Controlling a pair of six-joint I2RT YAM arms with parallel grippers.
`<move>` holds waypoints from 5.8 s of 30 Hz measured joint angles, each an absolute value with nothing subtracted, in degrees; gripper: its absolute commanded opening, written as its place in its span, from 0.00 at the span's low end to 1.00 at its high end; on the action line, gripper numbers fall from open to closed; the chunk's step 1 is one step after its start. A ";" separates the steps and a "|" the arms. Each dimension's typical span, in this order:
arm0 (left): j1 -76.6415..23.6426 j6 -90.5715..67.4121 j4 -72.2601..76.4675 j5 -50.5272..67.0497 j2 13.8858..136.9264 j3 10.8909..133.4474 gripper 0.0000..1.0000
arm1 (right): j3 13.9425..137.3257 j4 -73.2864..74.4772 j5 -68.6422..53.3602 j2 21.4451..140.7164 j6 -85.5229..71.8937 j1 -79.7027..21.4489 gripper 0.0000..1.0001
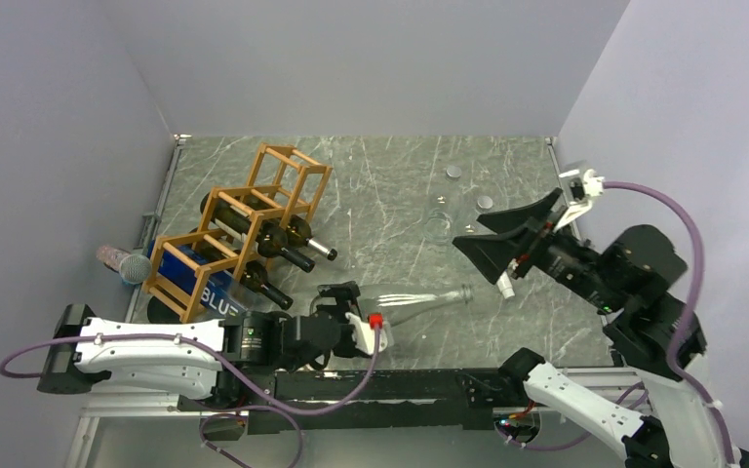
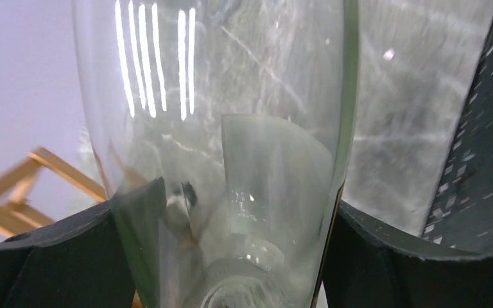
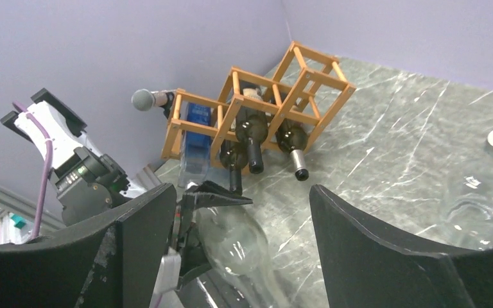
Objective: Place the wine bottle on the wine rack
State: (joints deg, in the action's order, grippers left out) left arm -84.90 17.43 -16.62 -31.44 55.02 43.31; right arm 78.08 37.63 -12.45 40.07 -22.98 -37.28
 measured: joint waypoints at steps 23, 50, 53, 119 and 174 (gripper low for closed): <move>-87.35 47.37 -16.23 -39.86 60.53 42.63 0.01 | 63.96 53.12 -17.15 40.97 -11.42 -37.45 0.81; -87.59 49.76 -22.96 -38.30 58.50 47.79 0.01 | 55.51 49.04 -25.50 49.87 -12.32 -54.96 0.34; -87.59 49.34 -24.34 -38.37 57.95 47.79 0.01 | 55.53 48.23 -24.49 50.61 -13.10 -56.18 0.23; -87.39 46.52 -24.45 -29.32 56.69 46.41 0.99 | 58.50 58.94 -7.90 50.35 -14.98 -58.96 0.00; -5.56 -36.45 -29.76 -10.59 65.93 63.09 0.60 | 62.11 29.30 -6.48 73.84 -11.88 -44.51 0.00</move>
State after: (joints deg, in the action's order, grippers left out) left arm -5.56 -36.45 -29.76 -10.59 65.93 63.09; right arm 62.11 29.30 -6.48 73.84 -11.88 -44.51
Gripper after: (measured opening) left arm 0.662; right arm 0.520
